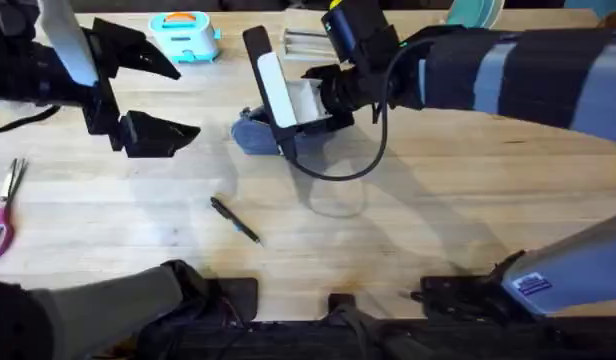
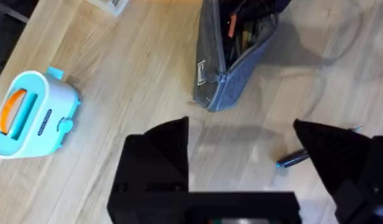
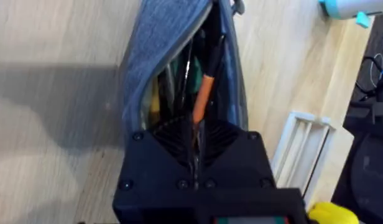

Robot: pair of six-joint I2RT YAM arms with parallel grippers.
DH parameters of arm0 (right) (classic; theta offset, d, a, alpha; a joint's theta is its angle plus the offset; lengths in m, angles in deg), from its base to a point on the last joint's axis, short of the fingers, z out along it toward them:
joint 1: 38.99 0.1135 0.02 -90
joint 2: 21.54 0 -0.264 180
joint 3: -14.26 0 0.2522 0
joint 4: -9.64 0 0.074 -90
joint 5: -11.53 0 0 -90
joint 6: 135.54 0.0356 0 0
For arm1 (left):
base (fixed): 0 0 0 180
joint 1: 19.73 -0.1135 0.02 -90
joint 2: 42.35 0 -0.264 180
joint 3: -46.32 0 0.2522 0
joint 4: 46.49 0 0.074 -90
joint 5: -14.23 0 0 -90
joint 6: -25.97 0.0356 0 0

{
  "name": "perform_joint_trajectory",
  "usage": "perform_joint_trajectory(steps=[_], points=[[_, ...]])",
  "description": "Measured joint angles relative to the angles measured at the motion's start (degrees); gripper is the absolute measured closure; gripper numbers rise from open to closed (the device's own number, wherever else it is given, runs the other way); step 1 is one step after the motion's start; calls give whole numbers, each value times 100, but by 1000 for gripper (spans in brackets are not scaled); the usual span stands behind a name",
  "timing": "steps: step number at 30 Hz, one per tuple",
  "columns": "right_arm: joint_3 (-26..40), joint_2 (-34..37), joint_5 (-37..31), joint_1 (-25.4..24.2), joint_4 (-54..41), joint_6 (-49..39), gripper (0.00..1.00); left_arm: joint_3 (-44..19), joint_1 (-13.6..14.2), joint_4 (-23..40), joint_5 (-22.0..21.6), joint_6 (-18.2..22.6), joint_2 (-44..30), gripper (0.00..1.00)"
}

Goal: Unzip the bag, pick up the pens from the table one at a time and place them inside, then zip the bag closed.

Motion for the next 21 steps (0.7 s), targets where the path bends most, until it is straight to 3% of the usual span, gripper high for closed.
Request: perform_joint_trajectory(steps=[16,17,21], points=[[44,399,48,16,570,-22,952,0,0,0,2,0,2,7],[44,406,50,16,593,1,873,0,0,2,2,0,0,7],[138,402,41,9,818,-24,302,0,0,2,1,0,1,6]])
